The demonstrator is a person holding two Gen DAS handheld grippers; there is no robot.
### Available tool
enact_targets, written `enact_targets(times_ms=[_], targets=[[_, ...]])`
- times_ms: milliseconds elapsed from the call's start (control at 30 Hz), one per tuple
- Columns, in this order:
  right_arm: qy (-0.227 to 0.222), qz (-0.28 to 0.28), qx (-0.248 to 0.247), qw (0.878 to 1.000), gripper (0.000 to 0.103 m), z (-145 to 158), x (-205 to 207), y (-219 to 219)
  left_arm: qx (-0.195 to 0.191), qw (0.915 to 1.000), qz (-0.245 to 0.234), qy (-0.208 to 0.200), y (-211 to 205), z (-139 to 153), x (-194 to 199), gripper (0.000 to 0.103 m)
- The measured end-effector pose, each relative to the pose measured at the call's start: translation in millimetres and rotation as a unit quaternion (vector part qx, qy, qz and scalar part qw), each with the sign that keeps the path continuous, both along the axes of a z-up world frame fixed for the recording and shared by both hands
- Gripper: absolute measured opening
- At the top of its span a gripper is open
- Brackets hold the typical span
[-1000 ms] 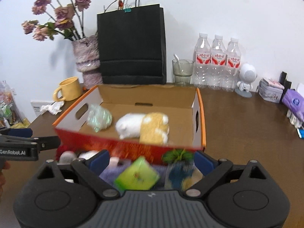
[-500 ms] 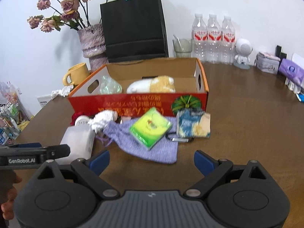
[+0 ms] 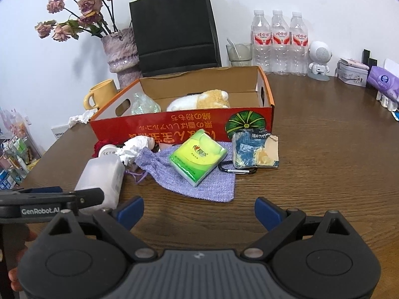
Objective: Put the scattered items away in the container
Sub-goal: 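Grasp the frosted plastic container with the left gripper while the right grasps the green tissue pack, then lower the container and tissue pack into the box and open both grippers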
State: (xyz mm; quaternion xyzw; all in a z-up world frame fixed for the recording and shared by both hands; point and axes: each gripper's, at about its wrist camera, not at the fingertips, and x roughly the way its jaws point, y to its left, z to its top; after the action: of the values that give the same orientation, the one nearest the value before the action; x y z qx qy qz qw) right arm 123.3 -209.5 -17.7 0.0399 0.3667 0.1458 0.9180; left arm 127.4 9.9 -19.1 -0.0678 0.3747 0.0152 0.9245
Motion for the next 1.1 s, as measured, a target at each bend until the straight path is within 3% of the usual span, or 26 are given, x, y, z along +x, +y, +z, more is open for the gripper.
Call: enact_targets(times_ms=[100,267,300,500,633,667,700,867,1100], targets=[[-0.002,0.003,0.003,1.000,0.095,0,10,4,0.013,0.9999,0.006,0.009,-4,-4,16,0.102],[0.005,-0.006,0.020,1.000,0.094,-2,37,11,0.005,0.9994,0.019,0.029,3,-18,32,0.087],[0.010,-0.008,0.026,1.000,0.094,-3,44,13,0.001,0.9992,0.020,0.033,4,-20,35,0.078],[0.026,-0.019,0.026,0.999,0.091,-14,79,24,0.014,0.9995,0.017,0.025,7,-21,41,0.067],[0.048,-0.044,0.032,0.997,0.084,-23,92,23,0.015,0.9996,0.012,0.018,9,-22,45,0.067],[0.048,-0.049,0.030,0.997,0.074,-25,94,22,0.012,0.9998,0.011,0.015,10,-22,45,0.067],[0.040,-0.050,0.026,0.998,0.057,-25,93,22,0.008,0.9998,0.011,0.011,11,-22,46,0.067],[0.025,-0.023,0.032,0.999,0.048,-25,83,19,0.003,1.0000,0.009,0.001,12,-23,42,0.067],[-0.005,-0.023,0.029,0.999,0.048,-15,60,11,-0.013,0.9994,0.019,-0.025,19,-19,26,0.067]])
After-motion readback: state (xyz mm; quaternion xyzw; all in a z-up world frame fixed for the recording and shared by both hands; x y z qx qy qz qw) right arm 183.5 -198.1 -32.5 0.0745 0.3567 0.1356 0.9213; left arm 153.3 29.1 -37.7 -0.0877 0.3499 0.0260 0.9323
